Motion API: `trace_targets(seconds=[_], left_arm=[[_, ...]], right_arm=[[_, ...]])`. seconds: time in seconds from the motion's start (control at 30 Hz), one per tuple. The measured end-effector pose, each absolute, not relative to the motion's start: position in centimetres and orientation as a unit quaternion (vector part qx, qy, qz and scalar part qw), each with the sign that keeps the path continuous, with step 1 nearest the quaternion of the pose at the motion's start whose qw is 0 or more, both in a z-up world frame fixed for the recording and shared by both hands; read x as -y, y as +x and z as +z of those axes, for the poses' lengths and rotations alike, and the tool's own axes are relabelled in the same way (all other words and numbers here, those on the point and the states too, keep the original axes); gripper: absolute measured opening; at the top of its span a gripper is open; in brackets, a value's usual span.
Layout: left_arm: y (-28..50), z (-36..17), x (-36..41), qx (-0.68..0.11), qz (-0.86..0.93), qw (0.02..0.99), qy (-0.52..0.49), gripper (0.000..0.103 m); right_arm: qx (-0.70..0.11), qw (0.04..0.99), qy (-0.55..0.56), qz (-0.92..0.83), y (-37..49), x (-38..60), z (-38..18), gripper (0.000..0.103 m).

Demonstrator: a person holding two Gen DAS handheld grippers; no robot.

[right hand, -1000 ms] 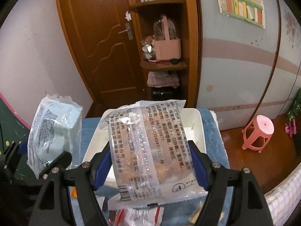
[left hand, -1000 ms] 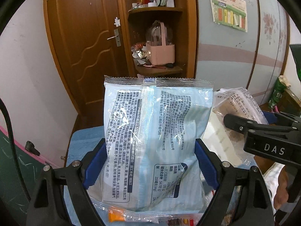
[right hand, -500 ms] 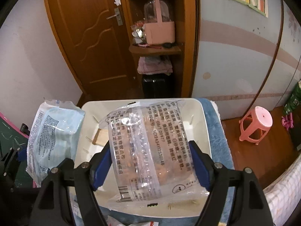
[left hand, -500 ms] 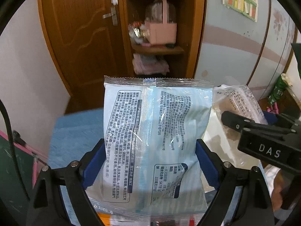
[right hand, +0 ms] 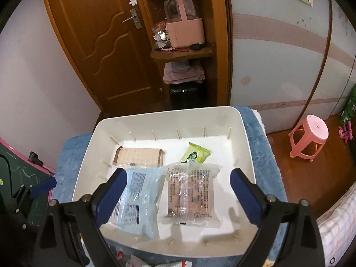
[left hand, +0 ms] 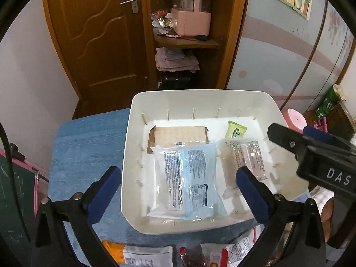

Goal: Organize snacks
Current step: 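Withdraw both tools from the bin back over the table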

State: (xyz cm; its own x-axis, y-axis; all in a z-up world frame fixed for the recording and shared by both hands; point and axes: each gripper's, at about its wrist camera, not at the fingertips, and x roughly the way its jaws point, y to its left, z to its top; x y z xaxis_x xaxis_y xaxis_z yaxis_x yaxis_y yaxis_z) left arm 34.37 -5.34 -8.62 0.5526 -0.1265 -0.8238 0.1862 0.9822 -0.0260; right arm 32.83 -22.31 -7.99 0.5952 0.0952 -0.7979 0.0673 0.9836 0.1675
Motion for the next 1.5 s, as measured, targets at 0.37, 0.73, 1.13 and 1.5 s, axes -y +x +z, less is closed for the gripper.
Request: trace_targets(seconds=[0.37,0.73,1.13,1.5], left_arm=[[30.1,-5.5,4.4,-0.451,-0.086,0.887,0.047,0.103],[23.0,0.1,2.9,-0.414,-0.089,0.904,0.058,0.103],[15.0,2.7,2.6,-0.397,-0.112,0.907,0.083,0.103],[8.5,-0.3,3.1,-0.409,-0.158,0.892,0.11,0.103]], right_arm=[[-0.443,0.892,0.083,0.017,28.9,21.9,-5.2,0.095],[-0.403,0.913,0.05,0.028,21.7,20.6,0.7,0.095],[-0.387,0.921,-0.014,0.049,13.5,19.0,3.2,0.095],[-0.401,0.915,0.003,0.051,8.1,20.5,0.5,0.095]])
